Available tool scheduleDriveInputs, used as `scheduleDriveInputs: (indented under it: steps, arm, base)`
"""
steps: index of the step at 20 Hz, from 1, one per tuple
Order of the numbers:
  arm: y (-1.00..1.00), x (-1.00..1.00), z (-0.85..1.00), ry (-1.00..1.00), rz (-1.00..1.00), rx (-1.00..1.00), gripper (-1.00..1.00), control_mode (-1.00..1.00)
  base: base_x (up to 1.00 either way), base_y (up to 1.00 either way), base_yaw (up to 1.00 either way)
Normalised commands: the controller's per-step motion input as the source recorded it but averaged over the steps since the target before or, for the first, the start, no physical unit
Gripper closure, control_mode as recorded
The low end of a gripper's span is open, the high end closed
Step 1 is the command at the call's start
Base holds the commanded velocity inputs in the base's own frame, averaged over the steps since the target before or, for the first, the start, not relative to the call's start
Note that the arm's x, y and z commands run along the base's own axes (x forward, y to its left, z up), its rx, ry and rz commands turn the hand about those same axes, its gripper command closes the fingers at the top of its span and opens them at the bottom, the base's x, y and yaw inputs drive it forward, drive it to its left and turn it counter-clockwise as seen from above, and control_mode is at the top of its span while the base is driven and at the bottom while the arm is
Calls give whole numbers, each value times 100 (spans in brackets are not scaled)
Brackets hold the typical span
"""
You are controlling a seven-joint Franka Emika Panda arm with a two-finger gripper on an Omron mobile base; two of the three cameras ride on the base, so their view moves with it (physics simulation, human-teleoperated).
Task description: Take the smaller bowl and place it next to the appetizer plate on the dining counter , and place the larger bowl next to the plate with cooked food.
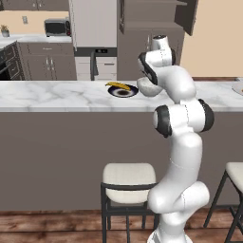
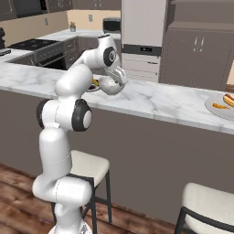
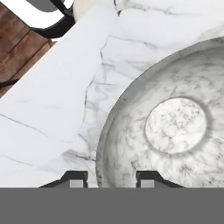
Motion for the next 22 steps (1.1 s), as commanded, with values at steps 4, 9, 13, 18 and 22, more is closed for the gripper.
scheduleDriveInputs:
  steps: [4,9,13,18,22]
  arm:
    - [-42,-5,17,-2,-4,-1,-100,-100]
    - [-25,-75,38,-16,0,0,-100,-100]
    - [3,-100,0,-61,1,-7,-100,-100]
    - [10,-100,1,-61,5,-10,-100,-100]
    - [22,-100,1,-44,8,-11,-100,-100]
  base:
    - [0,0,0]
    - [0,0,0]
    - [0,0,0]
    - [0,0,0]
    - [0,0,0]
